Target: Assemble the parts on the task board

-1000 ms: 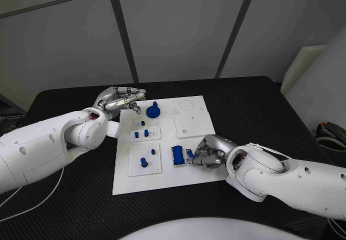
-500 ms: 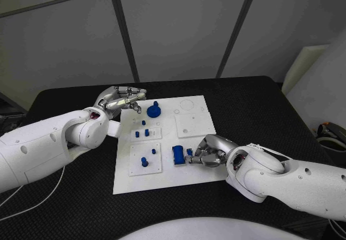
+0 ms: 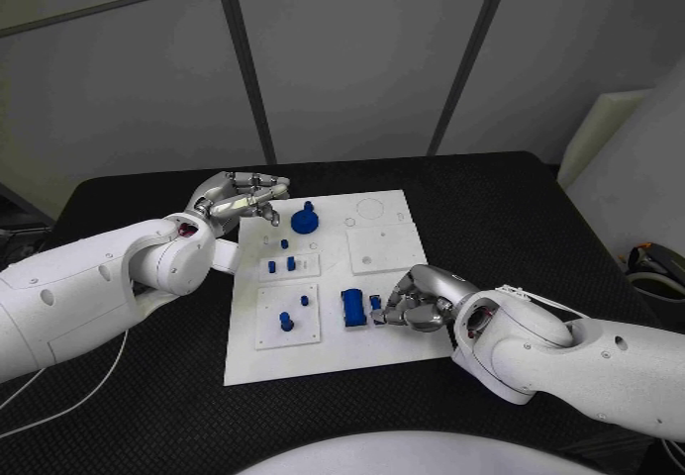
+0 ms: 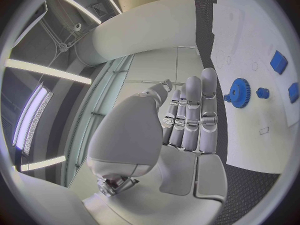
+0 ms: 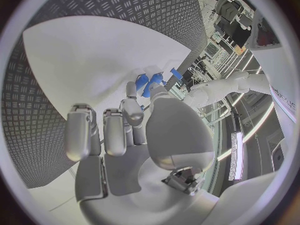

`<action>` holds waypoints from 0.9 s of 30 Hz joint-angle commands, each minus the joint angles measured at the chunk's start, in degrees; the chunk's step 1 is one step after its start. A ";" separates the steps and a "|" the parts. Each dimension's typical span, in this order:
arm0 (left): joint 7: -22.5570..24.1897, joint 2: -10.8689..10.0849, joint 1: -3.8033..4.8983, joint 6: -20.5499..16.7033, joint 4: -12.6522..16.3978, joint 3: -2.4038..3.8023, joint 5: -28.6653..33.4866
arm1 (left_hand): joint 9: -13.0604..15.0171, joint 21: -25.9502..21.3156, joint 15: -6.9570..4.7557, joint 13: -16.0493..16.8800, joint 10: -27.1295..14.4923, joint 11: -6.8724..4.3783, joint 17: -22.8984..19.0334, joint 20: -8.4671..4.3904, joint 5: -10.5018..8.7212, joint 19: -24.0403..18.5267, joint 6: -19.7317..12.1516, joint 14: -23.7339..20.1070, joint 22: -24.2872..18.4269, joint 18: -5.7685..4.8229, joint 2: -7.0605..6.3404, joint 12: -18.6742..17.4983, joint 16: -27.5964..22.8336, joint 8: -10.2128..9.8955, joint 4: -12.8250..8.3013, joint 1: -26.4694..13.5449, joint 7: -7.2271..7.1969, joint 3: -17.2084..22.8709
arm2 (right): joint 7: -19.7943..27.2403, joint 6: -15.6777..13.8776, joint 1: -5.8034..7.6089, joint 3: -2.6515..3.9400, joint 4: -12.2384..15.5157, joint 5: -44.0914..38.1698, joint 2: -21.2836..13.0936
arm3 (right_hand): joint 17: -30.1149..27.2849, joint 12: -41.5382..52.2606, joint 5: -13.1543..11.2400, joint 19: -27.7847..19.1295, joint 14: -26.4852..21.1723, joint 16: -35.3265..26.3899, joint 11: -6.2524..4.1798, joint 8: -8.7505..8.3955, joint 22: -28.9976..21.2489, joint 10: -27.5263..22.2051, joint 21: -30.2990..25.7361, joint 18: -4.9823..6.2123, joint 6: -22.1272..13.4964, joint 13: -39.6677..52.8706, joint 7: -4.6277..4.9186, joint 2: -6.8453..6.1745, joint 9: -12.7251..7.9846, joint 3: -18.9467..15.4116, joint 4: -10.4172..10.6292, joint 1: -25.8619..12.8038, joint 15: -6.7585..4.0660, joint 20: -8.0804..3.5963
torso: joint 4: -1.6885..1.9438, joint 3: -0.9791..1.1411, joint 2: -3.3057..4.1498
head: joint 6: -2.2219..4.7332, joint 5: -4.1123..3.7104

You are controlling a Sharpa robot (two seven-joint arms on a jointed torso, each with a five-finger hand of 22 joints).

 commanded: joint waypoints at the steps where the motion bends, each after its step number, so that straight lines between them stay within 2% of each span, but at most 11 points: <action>1: 0.02 -0.04 0.08 0.58 0.04 0.04 -0.15 | -0.02 -0.21 0.00 -0.09 -0.52 -0.03 -0.08 0.24 0.12 0.28 -0.39 -0.29 -0.06 -1.00 0.29 0.35 0.28 -0.03 0.07 -0.12 -0.11 -0.22 | 4.46 1.02 0.04 0.00 0.59 0.32 -0.90 | 2.09 -0.62 -0.48 -0.60 3.42 -0.63 0.05 -0.10 7.19 -0.45 -0.61 -0.33 -0.71 -0.42 0.15 -0.15 0.05 -0.21 -0.18 1.31 -0.34 0.05 | -0.08 -0.04 0.00 | 0.04 -0.17; 6: -0.01 -0.03 0.08 0.57 0.01 0.04 -0.15 | -0.02 -0.21 0.00 -0.09 -0.52 -0.03 -0.08 0.24 0.12 0.28 -0.39 -0.29 -0.06 -1.00 0.29 0.35 0.28 -0.03 0.07 -0.12 -0.11 -0.22 | 5.78 1.71 0.04 0.00 0.96 1.52 -1.86 | 1.76 -0.93 -0.42 -0.84 3.34 -0.90 0.18 -0.31 6.96 -0.64 -0.92 -0.25 -1.02 -0.61 0.31 -0.22 0.04 -0.66 0.22 1.50 -0.24 0.12 | -0.09 0.01 -0.01 | 0.21 -0.15; 13: 0.04 -0.02 0.08 0.49 -0.01 0.03 -0.15 | -0.02 -0.21 0.00 -0.09 -0.52 -0.03 -0.08 0.24 0.12 0.28 -0.39 -0.29 -0.06 -1.00 0.29 0.35 0.28 -0.03 0.07 -0.12 -0.11 -0.22 | 6.72 3.21 0.04 -0.01 0.91 1.99 -2.85 | 1.75 -1.09 -0.44 -0.89 3.33 -0.95 0.22 -0.37 6.91 -0.75 -1.01 -0.23 -1.06 -0.69 0.33 -0.20 0.11 -1.00 0.28 2.29 -0.17 0.21 | 0.03 -0.06 -0.05 | 0.31 -0.30; 20: 0.10 0.00 0.08 0.46 0.04 0.03 -0.16 | -0.02 -0.21 0.00 -0.09 -0.52 -0.03 -0.08 0.24 0.12 0.28 -0.39 -0.29 -0.06 -1.00 0.29 0.35 0.28 -0.03 0.07 -0.12 -0.11 -0.22 | 6.59 3.39 0.03 -0.02 0.33 1.99 -2.69 | 1.90 -0.93 -0.27 -0.77 3.38 -0.87 0.18 -0.33 7.03 -0.68 -0.90 -0.26 -0.89 -0.53 0.29 0.52 0.27 -1.08 0.33 3.70 -0.18 0.25 | 0.05 0.00 0.03 | 0.33 -0.23; 27: 0.09 -0.01 0.08 0.41 0.13 0.03 -0.16 | -0.02 -0.21 0.00 -0.09 -0.52 -0.03 -0.08 0.24 0.12 0.28 -0.39 -0.29 -0.06 -1.00 0.29 0.35 0.28 -0.03 0.07 -0.12 -0.11 -0.22 | 6.00 2.98 0.03 -0.02 -0.88 1.79 -1.70 | 2.03 -0.75 -0.21 -0.65 3.42 -0.78 0.15 -0.26 7.15 -0.56 -0.76 -0.30 -0.70 -0.38 0.23 1.22 0.36 -1.13 0.58 3.92 -0.21 0.24 | 0.11 -0.08 0.07 | 0.37 -0.30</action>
